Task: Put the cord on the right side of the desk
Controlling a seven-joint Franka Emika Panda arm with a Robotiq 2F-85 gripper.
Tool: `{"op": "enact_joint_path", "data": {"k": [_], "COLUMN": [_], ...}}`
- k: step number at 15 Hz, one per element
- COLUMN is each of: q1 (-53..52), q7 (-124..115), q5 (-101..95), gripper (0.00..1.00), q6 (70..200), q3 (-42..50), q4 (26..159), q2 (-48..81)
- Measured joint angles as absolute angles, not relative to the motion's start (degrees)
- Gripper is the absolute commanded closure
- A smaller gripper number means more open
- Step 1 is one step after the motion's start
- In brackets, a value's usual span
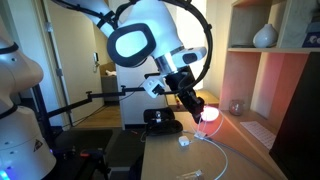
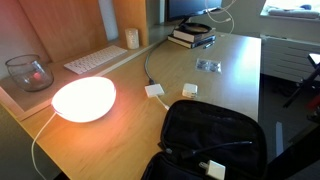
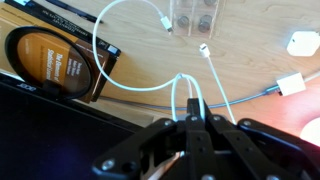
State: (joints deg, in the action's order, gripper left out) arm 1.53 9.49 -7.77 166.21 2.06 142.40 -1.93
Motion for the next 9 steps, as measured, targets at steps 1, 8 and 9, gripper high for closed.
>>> {"op": "enact_joint_path", "data": {"k": [1, 8, 9], "q1": [1.5, 1.8, 1.8], "q7": [9.5, 9.4, 9.4], "q5": [-7.8, -8.9, -9.0], "gripper": [0.71, 0.3, 0.23], "q6": [166.2, 166.2, 166.2], "q3": [2.1, 2.3, 2.3], "q4": [142.4, 142.4, 142.4], "q2": [-1.9, -1.7, -1.6]}}
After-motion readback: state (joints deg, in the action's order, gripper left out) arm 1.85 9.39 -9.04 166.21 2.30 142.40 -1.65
